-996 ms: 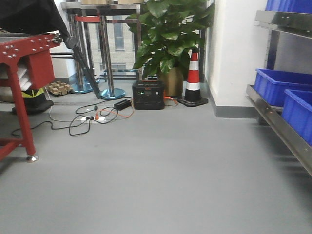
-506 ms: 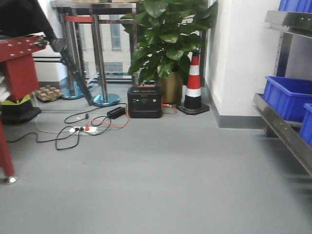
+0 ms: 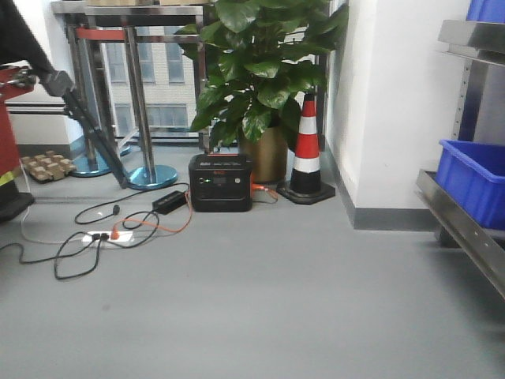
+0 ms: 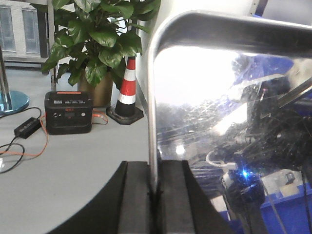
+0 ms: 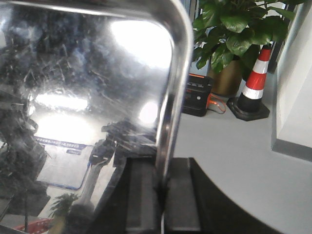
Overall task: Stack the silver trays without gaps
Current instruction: 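Drive past the plant and cone to the other bin rack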
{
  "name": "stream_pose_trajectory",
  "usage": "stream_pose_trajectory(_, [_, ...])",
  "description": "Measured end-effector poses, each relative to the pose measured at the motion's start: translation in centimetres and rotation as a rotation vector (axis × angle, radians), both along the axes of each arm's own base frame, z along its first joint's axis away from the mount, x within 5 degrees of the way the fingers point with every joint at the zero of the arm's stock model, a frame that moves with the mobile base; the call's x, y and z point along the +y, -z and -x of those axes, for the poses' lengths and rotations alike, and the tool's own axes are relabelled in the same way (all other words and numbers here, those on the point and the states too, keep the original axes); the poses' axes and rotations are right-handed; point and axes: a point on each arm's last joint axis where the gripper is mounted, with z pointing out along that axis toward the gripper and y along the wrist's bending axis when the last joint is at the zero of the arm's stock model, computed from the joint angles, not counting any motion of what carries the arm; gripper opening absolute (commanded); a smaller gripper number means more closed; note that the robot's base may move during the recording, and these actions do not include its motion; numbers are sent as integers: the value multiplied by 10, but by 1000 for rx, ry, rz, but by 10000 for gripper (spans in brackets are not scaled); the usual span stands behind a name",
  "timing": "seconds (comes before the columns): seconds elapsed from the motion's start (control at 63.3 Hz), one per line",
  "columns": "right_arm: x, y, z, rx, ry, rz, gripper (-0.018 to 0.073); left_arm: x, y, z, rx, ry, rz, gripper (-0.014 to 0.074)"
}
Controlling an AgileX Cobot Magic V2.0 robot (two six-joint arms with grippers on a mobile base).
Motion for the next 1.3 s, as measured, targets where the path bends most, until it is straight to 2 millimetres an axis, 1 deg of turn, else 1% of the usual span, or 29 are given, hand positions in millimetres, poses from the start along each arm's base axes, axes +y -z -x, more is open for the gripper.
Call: stream_pose_trajectory(1.296, [0,0,0,1,1,1,-57,0,0,0,-3,0,1,-16])
